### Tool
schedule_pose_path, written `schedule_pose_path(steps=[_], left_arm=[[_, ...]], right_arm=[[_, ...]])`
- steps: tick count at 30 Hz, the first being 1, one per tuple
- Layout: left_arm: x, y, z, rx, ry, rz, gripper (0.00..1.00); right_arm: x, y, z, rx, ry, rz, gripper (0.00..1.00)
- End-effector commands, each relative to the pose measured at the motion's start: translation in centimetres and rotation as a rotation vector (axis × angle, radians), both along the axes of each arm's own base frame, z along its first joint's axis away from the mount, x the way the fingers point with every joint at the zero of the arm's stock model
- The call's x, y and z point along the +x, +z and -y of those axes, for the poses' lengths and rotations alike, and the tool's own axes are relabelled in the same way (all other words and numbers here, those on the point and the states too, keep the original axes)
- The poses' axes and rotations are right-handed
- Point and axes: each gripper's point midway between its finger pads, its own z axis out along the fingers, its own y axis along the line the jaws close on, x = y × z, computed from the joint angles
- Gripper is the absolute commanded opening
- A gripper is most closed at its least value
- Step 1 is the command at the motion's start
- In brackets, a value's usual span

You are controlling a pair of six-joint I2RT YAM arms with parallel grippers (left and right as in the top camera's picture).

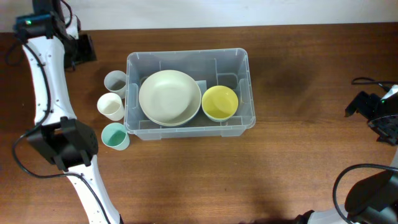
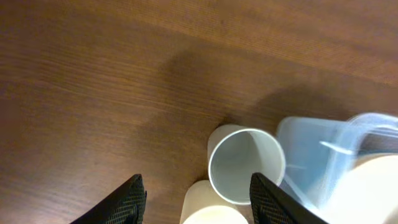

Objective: Pack container
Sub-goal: 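Move the left gripper left to the grey cup beside the container, then grasp the grey cup rim with the left gripper and lift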

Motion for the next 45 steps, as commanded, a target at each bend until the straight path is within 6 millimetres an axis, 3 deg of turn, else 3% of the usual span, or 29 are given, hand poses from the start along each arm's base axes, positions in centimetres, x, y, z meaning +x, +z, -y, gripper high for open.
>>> schedule_pose_path(steps=[1,12,26,35,40,42,44,45], left_arm=[[-0.2,-3.0,0.1,-0.006,-0.040,-0.056,0.55],[-1.1,-8.3,0.4,-0.005,-0.124,-0.139,0.56],[-1.2,-10.5,2.0,-0.066,-0.240,-0.143,0.55],[-1.6,-14.4,2.0,-0.087,-0.245,-0.218,0.54],[-1.1,-14.3,1.9,-0.080,-0.245,-0.198,0.54],[-0.8,-14.2,1.8,-0.076,-0.245,-0.185,0.44],[-0.4,-14.0,1.6,-0.070,-0.243,-0.169,0.24],[-0.2,-13.9,1.5,-0.067,-0.242,-0.161,0.21]], right_arm=[[-0.1,0.4,0.0,-0.008,0.005,0.009,0.99],[-0.1,0.4,0.0,-0.008,0.005,0.009,0.99],[-0.1,0.4,0.0,-0.009,0.005,0.009,0.99],[-0.1,0.4,0.0,-0.009,0.005,0.009,0.99],[-0.1,0.4,0.0,-0.009,0.005,0.009,0.99],[-0.1,0.4,0.0,-0.009,0.005,0.009,0.99],[-0.1,0.4,0.0,-0.008,0.005,0.009,0.99],[-0.1,0.4,0.0,-0.008,0.005,0.009,0.99]])
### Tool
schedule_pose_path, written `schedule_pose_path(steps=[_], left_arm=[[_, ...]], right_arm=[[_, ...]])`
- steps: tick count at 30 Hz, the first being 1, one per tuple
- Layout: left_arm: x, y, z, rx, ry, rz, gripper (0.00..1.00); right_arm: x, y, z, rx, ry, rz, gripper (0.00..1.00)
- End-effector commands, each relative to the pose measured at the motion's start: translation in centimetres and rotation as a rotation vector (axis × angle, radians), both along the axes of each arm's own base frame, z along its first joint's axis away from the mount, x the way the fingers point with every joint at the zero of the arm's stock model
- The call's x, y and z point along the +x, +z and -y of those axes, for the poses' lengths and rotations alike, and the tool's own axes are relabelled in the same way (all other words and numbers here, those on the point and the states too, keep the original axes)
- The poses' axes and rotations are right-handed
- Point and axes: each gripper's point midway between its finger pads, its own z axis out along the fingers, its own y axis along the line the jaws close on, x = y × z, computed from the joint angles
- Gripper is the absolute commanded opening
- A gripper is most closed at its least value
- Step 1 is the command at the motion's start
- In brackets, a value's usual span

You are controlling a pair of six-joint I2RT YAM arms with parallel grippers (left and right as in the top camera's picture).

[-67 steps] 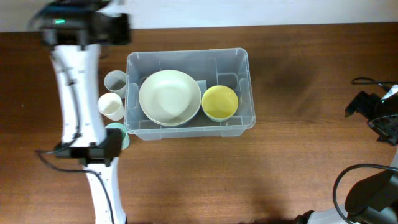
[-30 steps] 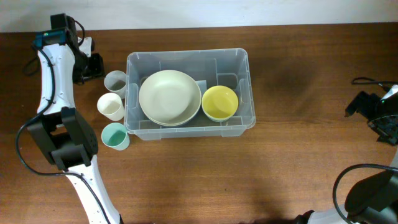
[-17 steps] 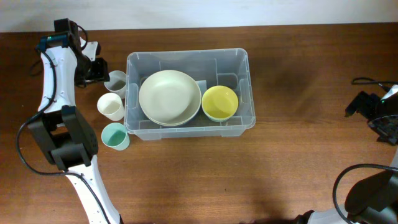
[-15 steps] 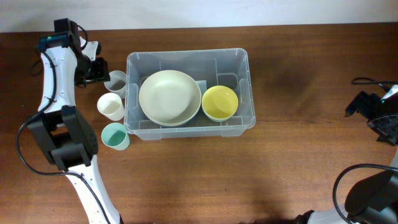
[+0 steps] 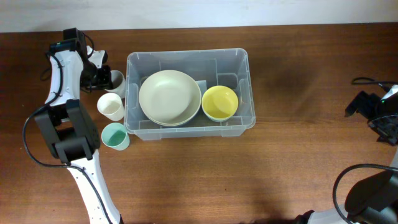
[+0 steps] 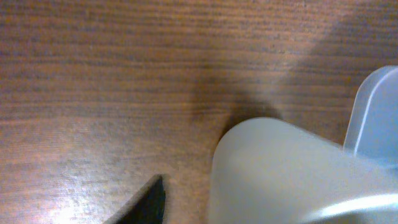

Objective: Pack container
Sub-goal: 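Grasp the grey cup rim with the left gripper and lift, then carry the grey cup into the container beside the yellow bowl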

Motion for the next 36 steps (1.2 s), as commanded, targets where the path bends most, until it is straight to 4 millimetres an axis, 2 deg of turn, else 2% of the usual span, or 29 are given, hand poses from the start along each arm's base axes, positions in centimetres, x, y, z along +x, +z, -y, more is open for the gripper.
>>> schedule_pose_path(steps=[1,3,4,8,12,15,17,20,23,25,26,29,32,36], left_arm=[[1.0,0.8,-0.3,0.004,0.003,0.042,0.20],[1.5,1.4,-1.1,0.034,0.048,0.062,0.15],[2.3,2.6,-1.9,0.049,0.080,0.095,0.09],[4.1,7.0,-3.5,0.056,0.158,0.202,0.01],[5.2,13.7,-5.3,0.059,0.248,0.336,0.01],[4.7,19.0,-4.7,0.025,0.242,0.428,0.01],[4.0,22.3,-2.7,-0.056,0.197,0.482,0.01],[2.1,26.8,2.3,-0.196,0.033,0.553,0.01],[-0.1,29.2,6.7,-0.243,-0.101,0.574,0.01],[-1.2,29.4,9.5,-0.246,-0.184,0.553,0.01],[-1.5,29.6,11.8,-0.262,-0.230,0.549,0.01],[-2.0,29.4,16.2,-0.265,-0.324,0.534,0.01],[-2.5,28.1,19.6,-0.217,-0.384,0.491,0.01],[-3.4,25.2,23.5,-0.149,-0.419,0.387,0.01]], right_arm=[[-0.1,0.4,0.0,-0.008,0.005,0.009,0.99],[-0.1,0.4,0.0,-0.009,0.004,0.009,0.99],[-0.1,0.4,0.0,-0.009,0.004,0.009,0.99],[-0.1,0.4,0.0,-0.008,0.004,0.009,0.99],[-0.1,0.4,0.0,-0.009,0.005,0.009,0.99],[-0.1,0.4,0.0,-0.008,0.004,0.009,0.99],[-0.1,0.4,0.0,-0.008,0.004,0.009,0.99],[-0.1,0.4,0.0,-0.009,0.004,0.009,0.99],[-0.1,0.4,0.0,-0.009,0.005,0.009,0.99],[-0.1,0.4,0.0,-0.009,0.004,0.009,0.99],[-0.1,0.4,0.0,-0.009,0.005,0.009,0.99],[-0.1,0.4,0.0,-0.008,0.004,0.009,0.99],[-0.1,0.4,0.0,-0.008,0.005,0.009,0.99],[-0.1,0.4,0.0,-0.008,0.004,0.009,0.99]])
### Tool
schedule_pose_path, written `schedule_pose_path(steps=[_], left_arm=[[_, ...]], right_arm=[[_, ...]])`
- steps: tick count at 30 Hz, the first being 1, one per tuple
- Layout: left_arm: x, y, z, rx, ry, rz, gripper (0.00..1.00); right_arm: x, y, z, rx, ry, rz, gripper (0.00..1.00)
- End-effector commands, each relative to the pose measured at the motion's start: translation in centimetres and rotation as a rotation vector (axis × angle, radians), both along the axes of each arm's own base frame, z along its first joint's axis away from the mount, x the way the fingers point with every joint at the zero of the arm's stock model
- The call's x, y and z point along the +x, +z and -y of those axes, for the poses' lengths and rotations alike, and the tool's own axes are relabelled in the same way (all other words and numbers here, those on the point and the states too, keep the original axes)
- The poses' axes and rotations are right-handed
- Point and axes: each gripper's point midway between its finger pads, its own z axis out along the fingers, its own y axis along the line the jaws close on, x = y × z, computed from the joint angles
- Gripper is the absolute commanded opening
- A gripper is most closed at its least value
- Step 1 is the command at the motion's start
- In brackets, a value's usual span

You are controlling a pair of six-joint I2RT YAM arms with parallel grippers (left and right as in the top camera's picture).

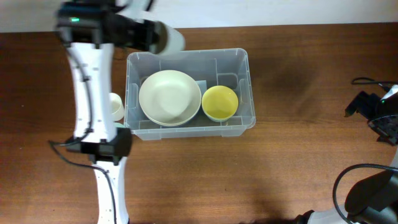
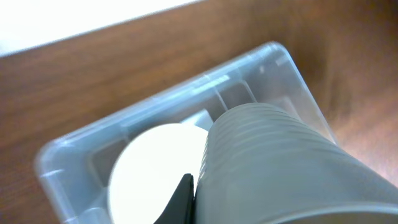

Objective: Pack container
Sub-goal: 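Carry the grey cup into the container beside the yellow bowl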

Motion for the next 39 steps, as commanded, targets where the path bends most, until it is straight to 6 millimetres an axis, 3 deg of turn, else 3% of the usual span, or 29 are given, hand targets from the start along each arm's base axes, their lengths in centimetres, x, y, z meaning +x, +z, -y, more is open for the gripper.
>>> schedule_pose_path(steps=[1,4,8,15,21,30,39], left_arm=[[-1.1,-2.5,2.4,0.102,0.002,-0.075,0.01],[-2.5,-5.0,5.3,0.094,0.023,-0.201,0.01],[-4.5,-8.7,7.7,0.146,-0.034,-0.324,0.01],[-7.5,-13.6,8.8,0.219,-0.059,-0.509,0.01],[-8.7,-15.6,8.3,0.245,-0.049,-0.596,0.01],[-11.8,-18.1,9.1,0.298,-0.095,-0.707,0.01],[-12.2,-18.5,9.0,0.316,-0.105,-0.717,0.01]], right_arm=[[-0.1,0.4,0.0,-0.008,0.006,0.009,0.99],[-0.1,0.4,0.0,-0.008,0.006,0.009,0.99],[-0.1,0.4,0.0,-0.008,0.006,0.008,0.99],[-0.1,0.4,0.0,-0.008,0.006,0.009,0.99],[-0.1,0.4,0.0,-0.008,0.006,0.008,0.99],[-0.1,0.4,0.0,-0.008,0.005,0.009,0.99],[-0.1,0.4,0.0,-0.008,0.006,0.008,0.99]])
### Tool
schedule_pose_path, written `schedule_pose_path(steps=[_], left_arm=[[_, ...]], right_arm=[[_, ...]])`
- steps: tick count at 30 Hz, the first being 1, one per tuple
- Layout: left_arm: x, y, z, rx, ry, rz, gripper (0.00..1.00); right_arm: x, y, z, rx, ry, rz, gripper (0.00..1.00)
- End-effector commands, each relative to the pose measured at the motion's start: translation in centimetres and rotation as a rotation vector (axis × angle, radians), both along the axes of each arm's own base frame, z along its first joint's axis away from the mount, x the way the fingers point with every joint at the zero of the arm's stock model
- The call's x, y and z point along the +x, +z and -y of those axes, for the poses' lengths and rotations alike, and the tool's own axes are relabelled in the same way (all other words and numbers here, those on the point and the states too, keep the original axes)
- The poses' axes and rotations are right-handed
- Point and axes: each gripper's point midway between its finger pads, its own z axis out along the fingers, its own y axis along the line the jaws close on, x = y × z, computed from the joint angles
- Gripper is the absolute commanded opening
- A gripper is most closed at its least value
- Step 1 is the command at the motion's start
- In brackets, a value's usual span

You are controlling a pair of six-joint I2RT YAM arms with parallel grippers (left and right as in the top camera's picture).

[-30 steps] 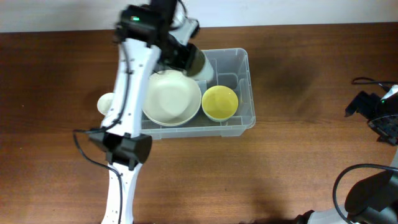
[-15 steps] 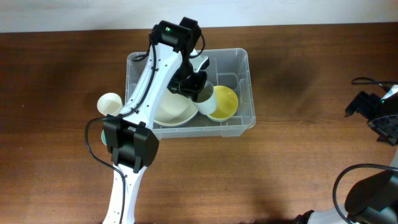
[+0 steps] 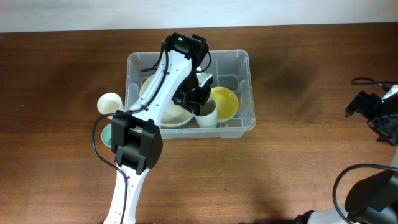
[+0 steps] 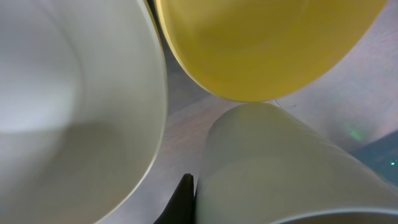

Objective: Pack container
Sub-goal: 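Carry the grey cup into the container beside the yellow bowl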

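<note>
The clear plastic container (image 3: 250, 93) holds a cream bowl (image 3: 173, 117) on its left and a yellow bowl (image 3: 227, 102) on its right. My left gripper (image 3: 201, 106) reaches down into the container and is shut on a pale grey cup (image 3: 208, 116), upright, low between the two bowls. The left wrist view shows the grey cup (image 4: 292, 168) close up with one black finger (image 4: 185, 202) against its side, the yellow bowl (image 4: 267, 43) above and the cream bowl (image 4: 68, 93) to the left. My right gripper (image 3: 378, 119) rests far off at the table's right edge.
Left of the container on the wooden table stand a cream cup (image 3: 110, 102) and a teal cup (image 3: 107, 134), the teal one partly covered by my left arm. Cables lie near the right arm.
My left gripper held the grey cup high over the container's back left corner. Now it is down inside the container with the cup low between the cream and yellow bowls.
Three cups stood left of the container with my left gripper open behind them. Then the gripper was down at the grey cup. Later it held that cup above the container, and now the cup is inside between the bowls. The right arm stayed still.
</note>
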Motion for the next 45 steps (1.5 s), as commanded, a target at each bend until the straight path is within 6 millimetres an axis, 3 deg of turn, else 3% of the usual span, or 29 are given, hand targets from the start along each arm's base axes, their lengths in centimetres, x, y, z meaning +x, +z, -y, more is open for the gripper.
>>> schedule_pose_path(steps=[1,5,7,13,21,23,35,37,41,45], left_arm=[[-0.2,1.1,-0.1,0.001,-0.005,0.025,0.02],[0.2,0.9,-0.8,0.042,-0.013,0.049,0.06],[0.4,0.8,-0.8,0.042,-0.013,0.057,0.14],[1.6,0.7,-0.1,0.017,-0.011,0.108,0.25],[2.5,0.6,0.2,0.000,-0.008,0.142,0.26],[2.7,0.6,0.4,-0.005,-0.009,0.150,0.21],[4.0,0.6,1.0,-0.031,-0.005,0.205,0.22],[4.2,0.6,1.1,-0.036,-0.005,0.213,0.18],[3.0,0.6,0.6,-0.019,-0.006,0.161,0.16],[1.7,0.7,-0.1,0.010,-0.008,0.106,0.28]], right_arm=[[-0.1,0.4,0.0,-0.008,0.005,0.009,0.99],[-0.1,0.4,0.0,-0.008,0.005,0.009,0.99],[-0.1,0.4,0.0,-0.008,0.005,0.009,0.99],[-0.1,0.4,0.0,-0.008,0.005,0.008,0.99],[-0.1,0.4,0.0,-0.008,0.005,0.009,0.99],[-0.1,0.4,0.0,-0.008,0.005,0.008,0.99],[-0.1,0.4,0.0,-0.008,0.005,0.009,0.99],[-0.1,0.4,0.0,-0.008,0.005,0.009,0.99],[-0.1,0.4,0.0,-0.008,0.005,0.008,0.99],[-0.1,0.4,0.0,-0.008,0.005,0.008,0.99]])
